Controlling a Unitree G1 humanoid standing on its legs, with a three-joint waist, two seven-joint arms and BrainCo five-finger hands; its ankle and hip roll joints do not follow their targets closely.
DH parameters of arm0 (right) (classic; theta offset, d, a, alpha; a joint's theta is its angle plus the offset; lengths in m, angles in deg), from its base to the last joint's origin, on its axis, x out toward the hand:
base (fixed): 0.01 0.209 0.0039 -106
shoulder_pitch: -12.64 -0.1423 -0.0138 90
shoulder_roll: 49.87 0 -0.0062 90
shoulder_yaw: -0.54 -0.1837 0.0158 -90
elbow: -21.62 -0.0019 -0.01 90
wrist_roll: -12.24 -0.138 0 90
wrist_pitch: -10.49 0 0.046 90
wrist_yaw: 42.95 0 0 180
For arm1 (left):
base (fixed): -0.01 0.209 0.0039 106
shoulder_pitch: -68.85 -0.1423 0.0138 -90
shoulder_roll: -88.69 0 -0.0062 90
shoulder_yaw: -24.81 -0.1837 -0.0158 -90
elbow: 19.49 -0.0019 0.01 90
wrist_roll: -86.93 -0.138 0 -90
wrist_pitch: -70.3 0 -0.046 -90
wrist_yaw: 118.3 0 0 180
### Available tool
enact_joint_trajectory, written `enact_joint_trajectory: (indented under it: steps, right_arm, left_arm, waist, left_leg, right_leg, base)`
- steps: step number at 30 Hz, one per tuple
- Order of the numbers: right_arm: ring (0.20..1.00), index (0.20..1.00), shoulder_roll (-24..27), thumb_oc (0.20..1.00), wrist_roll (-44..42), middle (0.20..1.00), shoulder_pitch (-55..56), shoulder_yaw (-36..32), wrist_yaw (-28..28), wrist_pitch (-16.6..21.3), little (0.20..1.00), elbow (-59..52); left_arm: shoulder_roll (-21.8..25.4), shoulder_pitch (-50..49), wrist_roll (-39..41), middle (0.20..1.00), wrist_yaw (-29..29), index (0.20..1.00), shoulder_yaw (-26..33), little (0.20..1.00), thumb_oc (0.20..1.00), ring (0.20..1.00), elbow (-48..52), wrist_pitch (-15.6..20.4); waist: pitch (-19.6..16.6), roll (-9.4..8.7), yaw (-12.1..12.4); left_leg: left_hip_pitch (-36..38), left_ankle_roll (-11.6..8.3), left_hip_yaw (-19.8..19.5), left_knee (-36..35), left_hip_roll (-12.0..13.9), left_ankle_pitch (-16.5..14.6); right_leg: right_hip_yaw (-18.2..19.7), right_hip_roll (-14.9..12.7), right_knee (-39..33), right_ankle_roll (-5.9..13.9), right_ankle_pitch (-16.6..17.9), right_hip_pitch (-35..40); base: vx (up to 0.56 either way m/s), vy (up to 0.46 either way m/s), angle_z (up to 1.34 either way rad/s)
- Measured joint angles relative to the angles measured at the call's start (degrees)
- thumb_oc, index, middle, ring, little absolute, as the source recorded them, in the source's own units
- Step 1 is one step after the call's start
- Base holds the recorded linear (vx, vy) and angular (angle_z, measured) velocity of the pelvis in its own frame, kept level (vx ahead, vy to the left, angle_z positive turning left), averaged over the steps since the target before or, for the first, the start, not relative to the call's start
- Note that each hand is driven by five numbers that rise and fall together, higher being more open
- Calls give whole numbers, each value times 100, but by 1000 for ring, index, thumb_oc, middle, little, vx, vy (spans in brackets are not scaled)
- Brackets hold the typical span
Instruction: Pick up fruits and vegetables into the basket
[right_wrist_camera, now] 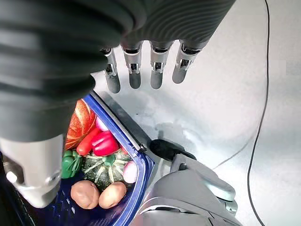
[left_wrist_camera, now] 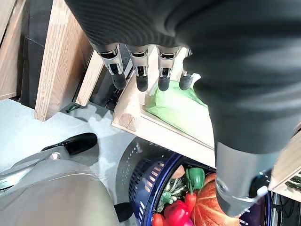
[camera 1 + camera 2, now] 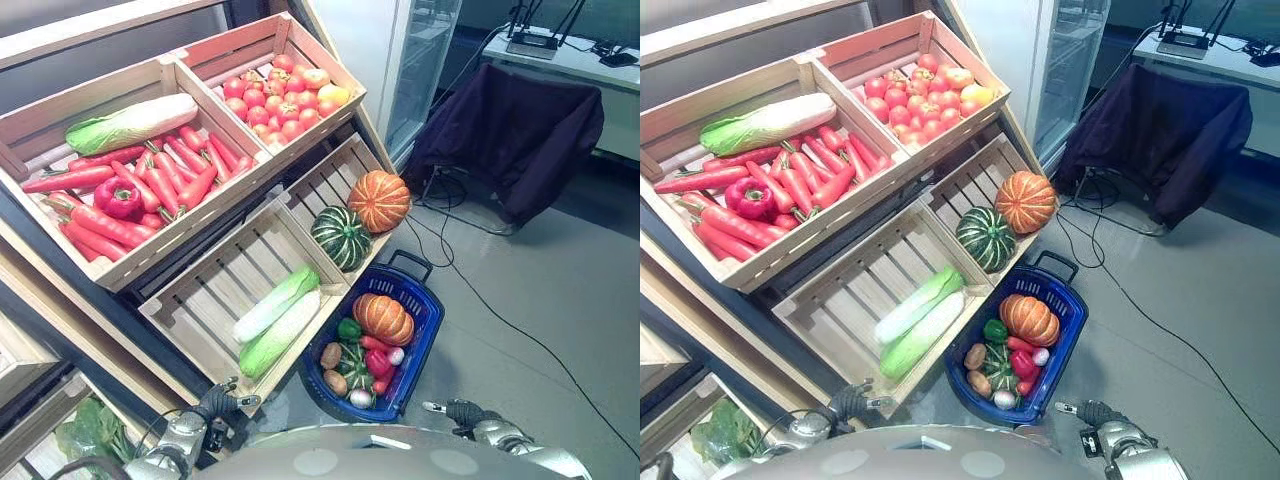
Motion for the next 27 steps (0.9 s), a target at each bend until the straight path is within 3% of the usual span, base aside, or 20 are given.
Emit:
enact_joint_trajectory:
  steps: [27]
  right_arm:
    - [1000, 1000, 0, 1000, -6, 1000, -1, -3, 0, -3, 1000, 1]
  left_arm:
    - [3, 1, -32, 1000, 119, 1000, -117, 1000, 1000, 1000, 2, 2]
  waist:
    - [4, 10, -6]
  left_leg:
    - [-4, 1, -2, -1, 0, -1]
  right_leg:
    - [1, 0, 0, 0, 0, -4]
  base:
    - [2, 3, -2]
